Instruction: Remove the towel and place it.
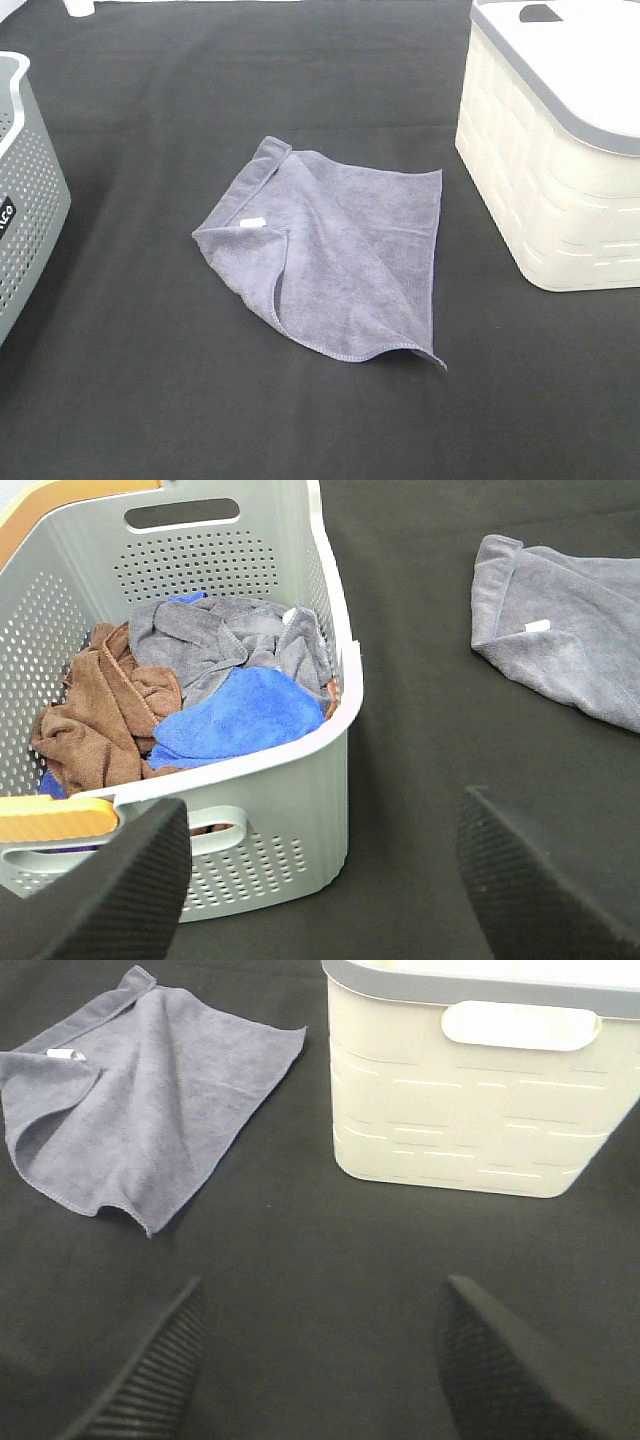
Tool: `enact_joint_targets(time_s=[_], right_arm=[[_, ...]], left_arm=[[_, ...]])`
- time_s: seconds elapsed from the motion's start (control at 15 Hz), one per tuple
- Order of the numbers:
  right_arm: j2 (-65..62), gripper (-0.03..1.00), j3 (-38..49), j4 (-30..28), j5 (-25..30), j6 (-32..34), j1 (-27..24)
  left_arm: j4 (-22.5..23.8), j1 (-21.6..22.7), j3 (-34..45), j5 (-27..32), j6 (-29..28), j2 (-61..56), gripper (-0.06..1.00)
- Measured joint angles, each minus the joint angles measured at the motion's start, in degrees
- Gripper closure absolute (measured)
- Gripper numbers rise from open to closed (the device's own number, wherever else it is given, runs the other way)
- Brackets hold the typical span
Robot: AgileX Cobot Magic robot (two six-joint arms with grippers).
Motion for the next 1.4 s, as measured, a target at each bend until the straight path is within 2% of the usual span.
enact_joint_targets(time_s=[0.27,0.53,0.87,1.07,1.2,1.4], right_arm=[[0.0,0.31,0.2,0.3,-0.7,0.0,0.0],[0.0,0.31,0.2,0.3,-1.0,0.0,3.3],[0.0,0.31,0.2,0.3,-1.0,0.0,3.3],[0.0,0.31,0.2,0.3,-1.0,0.0,3.3],[0.0,0.31,0.2,0.3,-1.0,0.0,3.4],[0.0,0.31,0.2,0.3,-1.0,0.0,3.4]], left_arm=[[-3.2,0.0,0.6,0.3,0.9,0.0,0.25],[-5.3,0.0,0.6,0.3,1.5,0.0,0.25],[-5.6,0.1,0.6,0.3,1.8,0.0,0.25],[-6.0,3.7,0.6,0.3,1.8,0.0,0.25],[-6.0,9.5,0.6,0.3,1.9,0.0,0.25],[-6.0,10.4,0.6,0.3,1.9,0.0,0.25]])
